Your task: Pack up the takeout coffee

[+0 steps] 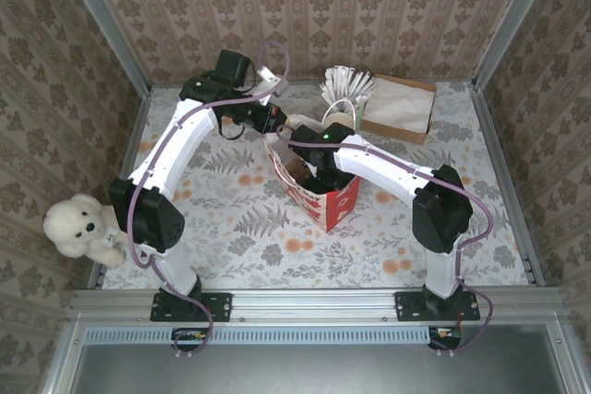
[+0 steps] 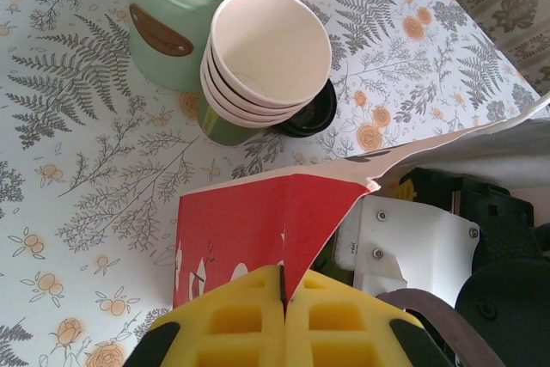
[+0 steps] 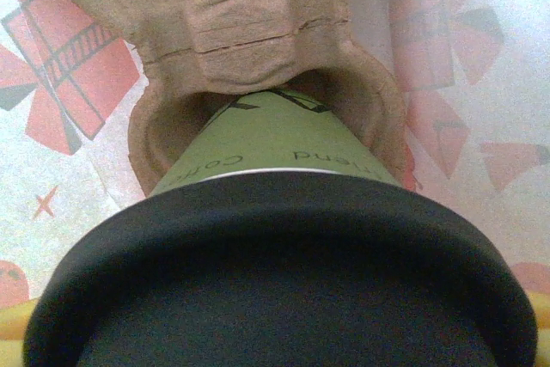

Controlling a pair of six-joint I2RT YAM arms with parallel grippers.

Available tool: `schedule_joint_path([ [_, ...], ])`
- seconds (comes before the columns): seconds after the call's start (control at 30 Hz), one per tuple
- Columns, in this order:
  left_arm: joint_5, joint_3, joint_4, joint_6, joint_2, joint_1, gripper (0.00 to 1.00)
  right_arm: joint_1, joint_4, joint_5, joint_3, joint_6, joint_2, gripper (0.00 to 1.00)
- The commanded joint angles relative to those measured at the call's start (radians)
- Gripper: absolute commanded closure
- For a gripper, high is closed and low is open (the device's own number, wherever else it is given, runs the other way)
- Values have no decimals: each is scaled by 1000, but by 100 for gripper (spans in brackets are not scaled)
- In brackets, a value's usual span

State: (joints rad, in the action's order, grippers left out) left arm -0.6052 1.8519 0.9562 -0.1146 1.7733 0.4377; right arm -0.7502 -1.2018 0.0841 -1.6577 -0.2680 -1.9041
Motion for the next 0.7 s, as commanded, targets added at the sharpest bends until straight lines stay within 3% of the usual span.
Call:
schedule_joint_path([
  [0.0, 1, -14, -12, 12, -35, 1, 100, 7, 14, 36, 18, -14, 31, 37],
  [0.67, -7, -20, -21, 22, -31, 2, 100, 11, 83, 19, 52, 5, 28, 38],
])
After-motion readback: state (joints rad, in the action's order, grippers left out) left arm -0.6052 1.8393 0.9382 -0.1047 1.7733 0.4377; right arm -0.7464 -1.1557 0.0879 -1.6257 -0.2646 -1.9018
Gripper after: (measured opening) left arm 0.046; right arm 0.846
